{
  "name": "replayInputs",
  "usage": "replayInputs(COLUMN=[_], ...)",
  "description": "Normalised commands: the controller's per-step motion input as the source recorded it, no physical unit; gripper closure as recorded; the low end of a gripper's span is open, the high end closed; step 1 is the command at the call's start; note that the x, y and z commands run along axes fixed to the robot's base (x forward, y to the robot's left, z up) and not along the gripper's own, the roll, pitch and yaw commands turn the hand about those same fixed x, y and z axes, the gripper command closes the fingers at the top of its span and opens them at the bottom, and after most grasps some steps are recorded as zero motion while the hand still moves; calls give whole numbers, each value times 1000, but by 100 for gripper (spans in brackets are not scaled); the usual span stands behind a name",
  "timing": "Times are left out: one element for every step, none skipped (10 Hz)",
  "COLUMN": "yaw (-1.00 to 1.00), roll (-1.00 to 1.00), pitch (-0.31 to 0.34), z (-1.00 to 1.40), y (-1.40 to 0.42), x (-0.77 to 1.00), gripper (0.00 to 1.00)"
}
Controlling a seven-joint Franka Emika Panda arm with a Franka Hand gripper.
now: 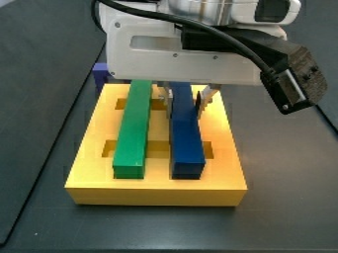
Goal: Pick up the blue object. Move up. Move to above the board. Insert the blue object.
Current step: Insert the blue object.
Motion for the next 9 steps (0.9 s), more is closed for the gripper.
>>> replayInputs(yaw=[-37, -106, -91, -100, -86, -40, -37, -17, 0], roll=[0, 0, 0, 0, 0, 0, 0, 0, 0], pitch=[-20, -1, 0, 0, 0, -4, -26, 0, 0], z=[-240, -246, -237, -220, -209, -203, -197, -60, 0], y=[0, 0, 0, 0, 0, 0, 0, 0, 0], x=[194, 303, 277, 277, 220, 120, 63, 0, 0], gripper=[100, 100, 100, 100, 100, 100, 100, 100, 100])
